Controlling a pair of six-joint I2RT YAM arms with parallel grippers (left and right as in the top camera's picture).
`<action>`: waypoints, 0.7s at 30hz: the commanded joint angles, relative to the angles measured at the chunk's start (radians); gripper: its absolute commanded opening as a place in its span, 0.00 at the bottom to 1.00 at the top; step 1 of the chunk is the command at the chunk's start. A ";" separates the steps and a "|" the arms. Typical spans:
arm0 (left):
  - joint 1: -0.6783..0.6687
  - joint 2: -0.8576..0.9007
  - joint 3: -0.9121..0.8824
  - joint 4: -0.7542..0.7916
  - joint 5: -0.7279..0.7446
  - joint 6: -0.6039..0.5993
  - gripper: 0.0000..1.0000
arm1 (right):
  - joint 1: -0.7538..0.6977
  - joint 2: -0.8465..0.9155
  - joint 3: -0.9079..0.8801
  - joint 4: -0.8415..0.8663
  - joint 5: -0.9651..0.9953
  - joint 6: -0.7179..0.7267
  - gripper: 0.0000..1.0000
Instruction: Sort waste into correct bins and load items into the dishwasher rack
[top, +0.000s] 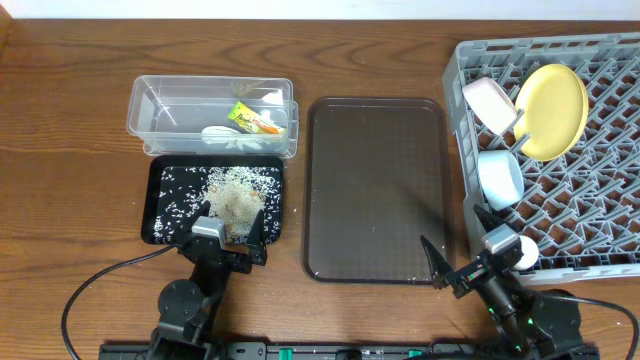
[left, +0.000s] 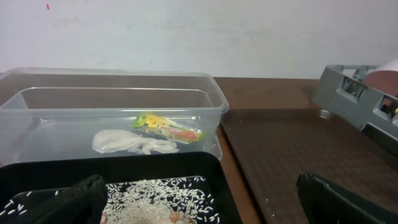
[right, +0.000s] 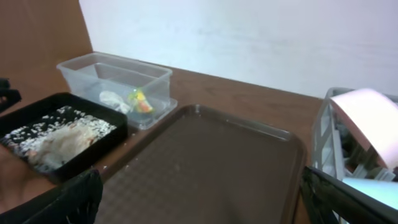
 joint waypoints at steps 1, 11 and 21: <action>0.007 -0.002 -0.015 -0.037 -0.009 0.010 0.99 | 0.003 -0.014 -0.052 0.040 0.023 -0.012 0.99; 0.007 -0.002 -0.015 -0.037 -0.009 0.010 0.99 | 0.003 -0.014 -0.213 0.257 0.023 -0.011 0.99; 0.007 -0.002 -0.015 -0.037 -0.009 0.010 1.00 | 0.003 -0.012 -0.213 0.252 0.023 -0.011 0.99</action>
